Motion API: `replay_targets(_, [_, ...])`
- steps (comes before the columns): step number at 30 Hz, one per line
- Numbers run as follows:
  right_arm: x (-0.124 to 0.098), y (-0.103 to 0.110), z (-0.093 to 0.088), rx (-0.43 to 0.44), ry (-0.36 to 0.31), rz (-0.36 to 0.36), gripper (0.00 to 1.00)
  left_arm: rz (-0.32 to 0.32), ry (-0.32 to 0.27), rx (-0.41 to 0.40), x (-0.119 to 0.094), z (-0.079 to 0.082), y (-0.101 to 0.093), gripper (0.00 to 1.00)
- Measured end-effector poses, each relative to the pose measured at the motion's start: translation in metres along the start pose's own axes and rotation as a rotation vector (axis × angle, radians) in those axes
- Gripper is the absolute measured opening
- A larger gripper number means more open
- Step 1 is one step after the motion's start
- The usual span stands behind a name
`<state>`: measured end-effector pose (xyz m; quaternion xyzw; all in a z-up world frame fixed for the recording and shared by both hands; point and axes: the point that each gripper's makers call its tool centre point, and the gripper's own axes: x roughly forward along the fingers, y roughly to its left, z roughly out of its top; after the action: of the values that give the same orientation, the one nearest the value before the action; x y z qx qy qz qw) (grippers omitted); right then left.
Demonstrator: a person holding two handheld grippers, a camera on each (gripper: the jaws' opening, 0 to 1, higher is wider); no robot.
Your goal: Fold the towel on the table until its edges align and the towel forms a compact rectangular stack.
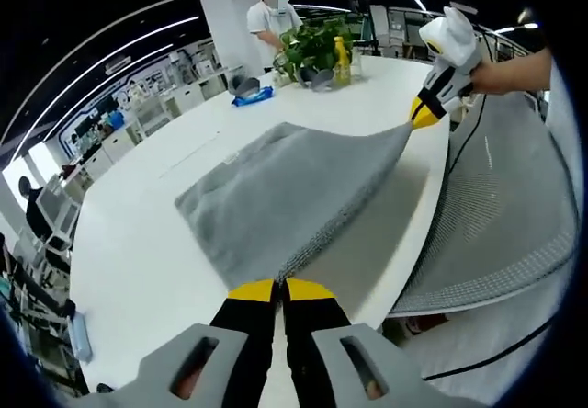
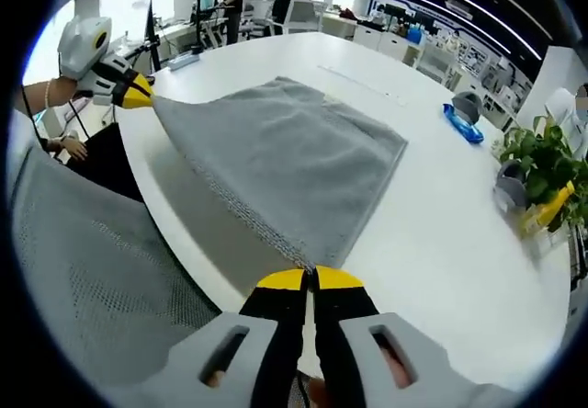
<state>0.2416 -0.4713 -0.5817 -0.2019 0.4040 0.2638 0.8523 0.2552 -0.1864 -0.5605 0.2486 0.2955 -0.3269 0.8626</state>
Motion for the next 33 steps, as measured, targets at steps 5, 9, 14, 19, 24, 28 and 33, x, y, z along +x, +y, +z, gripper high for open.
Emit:
replay_targets(5, [-0.012,0.003,-0.002,-0.011,-0.001,-0.007,0.00,0.005,-0.007,0.016,-0.008,0.005,-0.004,0.03])
replay_targets(9, [-0.017,0.007,-0.006,-0.024,0.008,-0.002,0.00,-0.004,-0.001,0.016,-0.012,0.007,-0.007,0.03])
replay_targets(14, [-0.028,0.008,-0.005,-0.042,0.007,-0.005,0.00,-0.004,-0.002,0.040,-0.021,0.012,-0.011,0.03])
replay_targets(19, [-0.037,0.006,0.002,-0.020,-0.019,-0.010,0.00,0.002,-0.001,0.019,-0.027,0.017,-0.008,0.03])
replay_targets(24, [-0.044,0.006,0.007,-0.015,-0.030,-0.012,0.00,0.013,-0.015,-0.008,-0.034,0.027,-0.003,0.03])
replay_targets(28, [-0.051,0.003,0.014,-0.024,-0.048,-0.024,0.00,0.018,-0.026,-0.008,-0.037,0.036,0.001,0.03])
replay_targets(33, [-0.058,-0.004,0.022,-0.021,-0.062,-0.038,0.00,0.022,-0.030,-0.003,-0.039,0.045,0.004,0.03])
